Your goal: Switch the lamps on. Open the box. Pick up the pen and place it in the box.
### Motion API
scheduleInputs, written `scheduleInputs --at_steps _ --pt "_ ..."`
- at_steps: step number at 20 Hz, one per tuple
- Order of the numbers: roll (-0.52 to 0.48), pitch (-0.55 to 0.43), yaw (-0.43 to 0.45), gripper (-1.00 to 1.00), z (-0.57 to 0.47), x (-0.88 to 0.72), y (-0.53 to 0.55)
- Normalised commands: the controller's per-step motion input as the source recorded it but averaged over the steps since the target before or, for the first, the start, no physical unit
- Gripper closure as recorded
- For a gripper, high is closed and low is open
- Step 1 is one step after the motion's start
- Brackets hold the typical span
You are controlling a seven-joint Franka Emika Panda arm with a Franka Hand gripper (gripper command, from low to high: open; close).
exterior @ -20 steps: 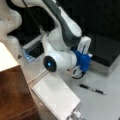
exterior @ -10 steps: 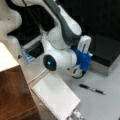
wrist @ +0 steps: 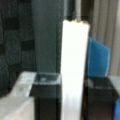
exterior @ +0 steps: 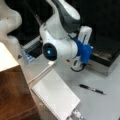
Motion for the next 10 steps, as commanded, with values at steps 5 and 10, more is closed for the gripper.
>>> scheduleInputs --at_steps 5,10 --pt "-0.217 0.109 0.078 1.0 0.32 -0.15 0.29" --pt "-0.285 0.086 0.069 1.0 0.32 -0.09 0.31"
